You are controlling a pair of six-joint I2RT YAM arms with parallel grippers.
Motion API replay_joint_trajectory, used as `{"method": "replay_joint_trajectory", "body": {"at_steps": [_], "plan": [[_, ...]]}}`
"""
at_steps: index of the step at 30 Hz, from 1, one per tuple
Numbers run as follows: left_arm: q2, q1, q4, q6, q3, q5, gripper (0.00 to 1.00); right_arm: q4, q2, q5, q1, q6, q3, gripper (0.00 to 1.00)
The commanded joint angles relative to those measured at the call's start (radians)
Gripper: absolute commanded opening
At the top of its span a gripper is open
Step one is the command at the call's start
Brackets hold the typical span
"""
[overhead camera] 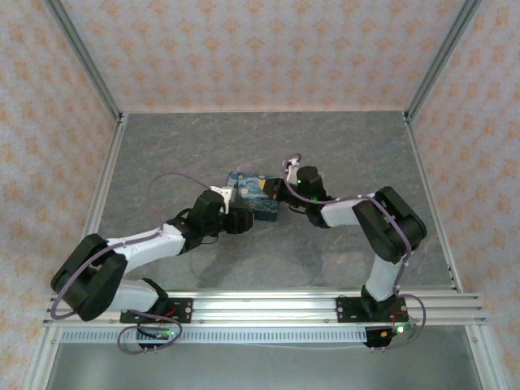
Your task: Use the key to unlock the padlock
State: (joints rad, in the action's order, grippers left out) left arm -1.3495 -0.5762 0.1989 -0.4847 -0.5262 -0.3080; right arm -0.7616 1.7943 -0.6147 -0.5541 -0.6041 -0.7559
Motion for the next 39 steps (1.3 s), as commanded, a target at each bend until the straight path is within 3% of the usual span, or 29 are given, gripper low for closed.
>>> {"method": "replay_joint_trajectory", "body": {"at_steps": [1, 14, 26, 39], "plan": [[-0.037, -0.004, 0.087, 0.04, -0.001, 0.054, 0.73, 0.137, 0.013, 0.037, -0.022, -0.022, 0.057, 0.0], [-0.126, 0.037, 0.12, 0.126, -0.086, 0.059, 0.73, 0.16, -0.037, 0.072, -0.044, -0.024, 0.076, 0.0], [-0.035, 0.033, 0.174, 0.119, 0.038, -0.036, 0.71, 0.162, -0.015, 0.075, -0.044, -0.007, 0.048, 0.0], [-0.191, 0.032, 0.3, 0.101, 0.019, -0.084, 0.66, 0.171, -0.015, 0.084, -0.044, 0.001, 0.043, 0.0]]}}
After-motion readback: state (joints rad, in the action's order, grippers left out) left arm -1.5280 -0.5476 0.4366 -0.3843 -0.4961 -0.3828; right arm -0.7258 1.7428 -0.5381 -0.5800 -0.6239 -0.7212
